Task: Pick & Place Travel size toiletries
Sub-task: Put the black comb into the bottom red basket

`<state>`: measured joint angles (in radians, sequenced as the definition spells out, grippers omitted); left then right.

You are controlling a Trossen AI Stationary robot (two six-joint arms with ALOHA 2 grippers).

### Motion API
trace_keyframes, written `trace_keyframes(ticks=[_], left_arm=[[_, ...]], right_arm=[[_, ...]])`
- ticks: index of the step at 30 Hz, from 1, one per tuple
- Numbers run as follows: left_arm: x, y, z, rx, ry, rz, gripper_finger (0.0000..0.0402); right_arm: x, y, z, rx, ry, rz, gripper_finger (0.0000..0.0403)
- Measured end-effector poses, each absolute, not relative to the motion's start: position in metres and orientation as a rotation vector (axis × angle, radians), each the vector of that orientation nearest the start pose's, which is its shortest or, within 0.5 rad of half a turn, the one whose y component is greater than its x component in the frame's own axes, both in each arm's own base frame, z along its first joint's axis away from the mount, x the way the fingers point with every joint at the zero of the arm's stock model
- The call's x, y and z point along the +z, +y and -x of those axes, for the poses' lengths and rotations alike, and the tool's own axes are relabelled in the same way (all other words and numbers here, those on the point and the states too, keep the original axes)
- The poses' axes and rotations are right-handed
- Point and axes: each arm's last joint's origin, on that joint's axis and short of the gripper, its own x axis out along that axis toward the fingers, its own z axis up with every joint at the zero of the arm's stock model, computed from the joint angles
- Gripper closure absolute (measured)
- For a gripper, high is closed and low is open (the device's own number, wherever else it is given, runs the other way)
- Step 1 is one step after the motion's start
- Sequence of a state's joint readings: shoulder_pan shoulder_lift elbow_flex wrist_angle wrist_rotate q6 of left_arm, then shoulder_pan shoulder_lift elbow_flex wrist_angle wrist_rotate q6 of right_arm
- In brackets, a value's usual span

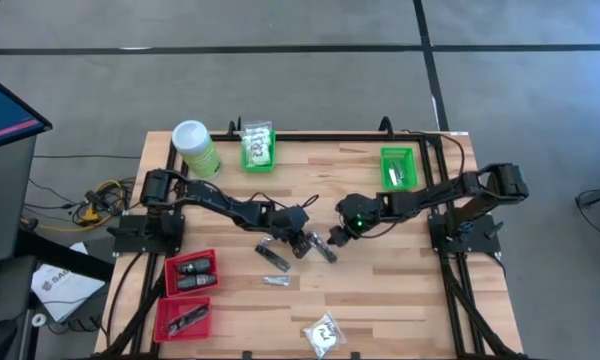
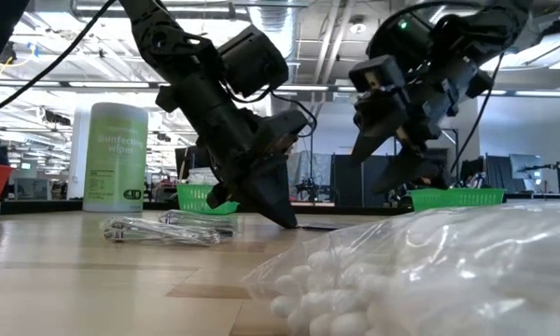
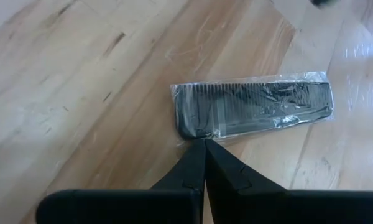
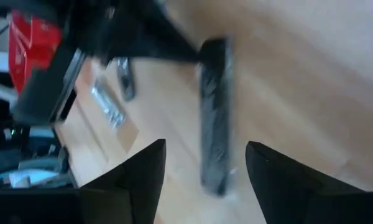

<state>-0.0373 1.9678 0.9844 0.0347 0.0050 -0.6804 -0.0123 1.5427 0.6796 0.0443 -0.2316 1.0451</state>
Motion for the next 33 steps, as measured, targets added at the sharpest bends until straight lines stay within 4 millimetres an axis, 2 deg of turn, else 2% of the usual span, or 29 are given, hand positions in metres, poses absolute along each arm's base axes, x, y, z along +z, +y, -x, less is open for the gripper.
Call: trace_keyframes(ticks=[4, 7, 13, 18, 25, 33], left_arm=[[0.097, -0.014, -0.364, 0.282, 0.925, 0.613, 0.0401], [0.097, -0.014, -0.364, 0.281, 0.925, 0.612, 0.0401], [0.097, -0.018, -0.363, 0.272, 0.928, 0.606, 0.0401], [0.097, -0.021, -0.363, 0.266, 0.929, 0.601, 0.0401], [0.097, -0.022, -0.363, 0.267, 0.93, 0.603, 0.0402], [0.095, -0.023, -0.361, 0.27, 0.927, 0.605, 0.0402]], right_arm=[[0.14, -0.009, -0.285, -0.269, 0.871, -1.07, 0.0178], [0.132, -0.011, -0.292, -0.211, 0.903, -1.052, 0.0171], [0.115, 0.005, -0.307, -0.108, 1.016, -1.034, 0.0168], [0.109, 0.02, -0.329, -0.027, 1.04, -1.028, 0.0168], [0.113, 0.03, -0.356, 0.042, 1.017, -1.01, 0.0168], [0.114, 0.025, -0.354, -0.035, 1.063, -1.009, 0.02]])
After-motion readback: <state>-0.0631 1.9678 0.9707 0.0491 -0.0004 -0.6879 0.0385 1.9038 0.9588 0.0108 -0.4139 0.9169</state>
